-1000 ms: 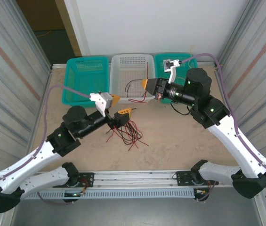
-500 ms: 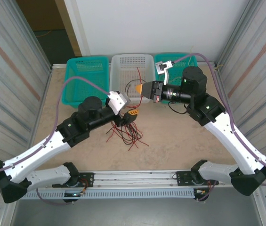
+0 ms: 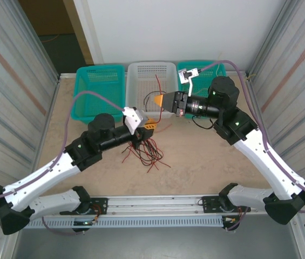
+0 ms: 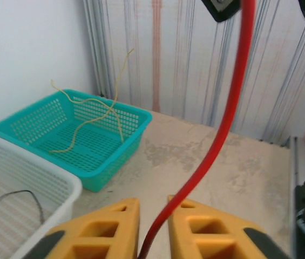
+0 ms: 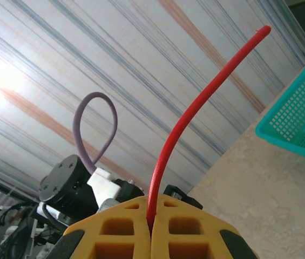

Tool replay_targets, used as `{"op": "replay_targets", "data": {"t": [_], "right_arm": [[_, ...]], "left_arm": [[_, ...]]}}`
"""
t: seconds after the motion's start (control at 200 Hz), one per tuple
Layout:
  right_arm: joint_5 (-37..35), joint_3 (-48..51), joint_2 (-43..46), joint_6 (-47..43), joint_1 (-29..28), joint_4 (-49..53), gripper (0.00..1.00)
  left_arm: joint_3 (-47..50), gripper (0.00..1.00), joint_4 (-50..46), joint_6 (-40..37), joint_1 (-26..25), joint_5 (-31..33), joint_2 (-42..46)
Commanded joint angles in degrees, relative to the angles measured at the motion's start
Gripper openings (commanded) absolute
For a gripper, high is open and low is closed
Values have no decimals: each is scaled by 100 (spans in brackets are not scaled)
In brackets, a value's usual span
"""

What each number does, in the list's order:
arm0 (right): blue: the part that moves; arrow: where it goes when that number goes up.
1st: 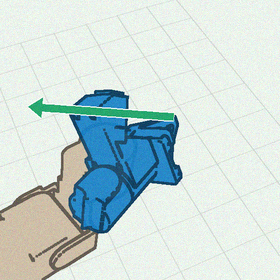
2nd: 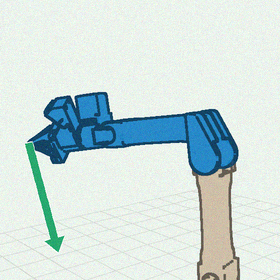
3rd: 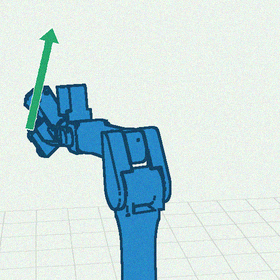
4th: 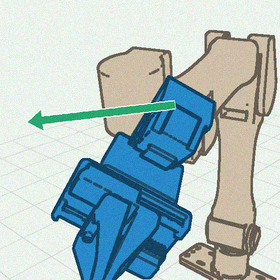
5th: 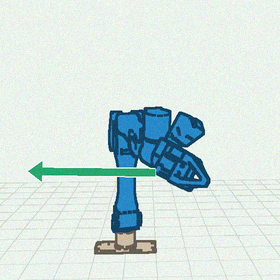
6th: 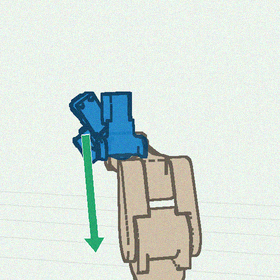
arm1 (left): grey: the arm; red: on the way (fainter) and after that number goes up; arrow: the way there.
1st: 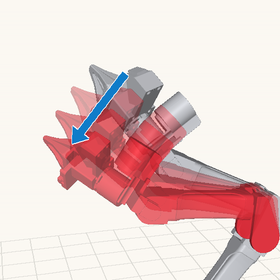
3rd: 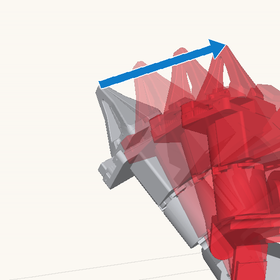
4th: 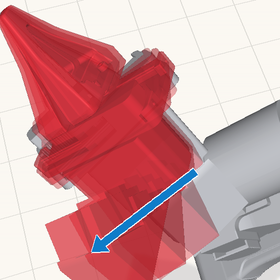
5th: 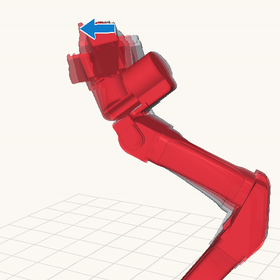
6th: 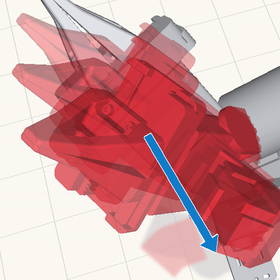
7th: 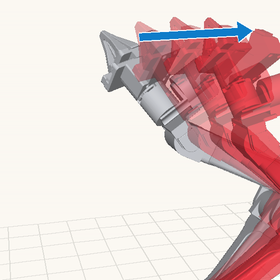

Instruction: Untangle the cables

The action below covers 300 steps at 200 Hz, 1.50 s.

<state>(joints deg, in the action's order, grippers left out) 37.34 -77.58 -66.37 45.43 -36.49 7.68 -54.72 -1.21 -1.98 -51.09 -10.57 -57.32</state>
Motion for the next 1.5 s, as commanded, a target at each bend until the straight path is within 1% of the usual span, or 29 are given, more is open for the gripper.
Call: {"op": "replay_targets", "data": {"t": [0.0, 0.105, 0.175, 0.26, 0.336, 0.406, 0.506, 0.541, 0.596, 0.661, 0.731, 0.761, 0.807, 0.867, 0.932, 1.042, 1.057, 1.147, 1.227, 1.317, 1.448, 1.498], "right_arm": [[-239, 284, 229, 259, 123, -282, 0], [-482, 781, 405, 806, 317, -809, 0], [-837, 1127, 570, 1036, 422, -959, 0], [-1334, 1622, 830, 1313, 555, -1046, 0], [-1597, 2114, 1063, 1681, 647, -1412, 0], [-1776, 2473, 1217, 1898, 652, -1646, 0], [-2001, 2756, 1360, 2013, 652, -1643, 0], [-2108, 2823, 1421, 2022, 653, -1562, 3], [-2223, 2862, 1493, 2000, 666, -1412, 12], [-2335, 2763, 1531, 1862, 670, -1034, 26], [-2475, 2547, 1527, 1554, 671, -452, 41], [-2543, 2412, 1506, 1383, 670, -153, 47], [-2634, 2184, 1445, 1111, 672, 338, 51], [-2708, 1905, 1320, 766, 670, 902, 54], [-2631, 1753, 1181, 476, 653, 1225, 55], [-2418, 1769, 1003, 227, 539, 1415, 55], [-2390, 1769, 849, 193, 517, 1430, 55], [-2427, 1709, 488, -61, 242, 1728, 55], [-2646, 1524, 144, -364, -98, 2052, 55], [-2975, 1206, -357, -728, -535, 2462, 54], [-3463, 727, -1094, -1049, -965, 3014, 50], [-3500, 597, -1306, -1138, -1062, 3104, 49]], "left_arm": [[196, 11, 620, 520, -24, -159, 27], [378, 0, 936, 1004, -23, -1, 44], [518, 0, 1132, 1266, -24, 179, 102], [762, 0, 1423, 1595, -24, 542, 243], [990, 0, 1668, 1971, 5, 877, 347], [1204, 0, 1963, 2371, 117, 920, 358], [1405, 0, 2237, 2877, 274, 927, 304], [1425, 0, 2233, 3004, 328, 923, 276], [1413, 0, 2144, 3181, 420, 951, 241], [1314, 0, 1815, 3278, 589, 1011, 205], [1055, 0, 1087, 3232, 861, 1087, 186], [953, 0, 809, 3208, 990, 1157, 196], [814, 0, 458, 3196, 1224, 1184, 220], [601, 0, 22, 3171, 1616, 1127, 215], [357, 0, -284, 3110, 2116, 917, 161], [-94, 0, -513, 2994, 2956, 400, -70], [-164, 0, -545, 2978, 3057, 346, -126], [-632, 0, -740, 2926, 3635, 109, -472], [-1057, 0, -904, 2942, 4089, -111, -908], [-1525, 0, -1078, 2855, 4446, -386, -1467], [-2100, 0, -1453, 2548, 4710, -333, -2304], [-2336, 5, -1638, 2528, 4813, -276, -2576]]}}
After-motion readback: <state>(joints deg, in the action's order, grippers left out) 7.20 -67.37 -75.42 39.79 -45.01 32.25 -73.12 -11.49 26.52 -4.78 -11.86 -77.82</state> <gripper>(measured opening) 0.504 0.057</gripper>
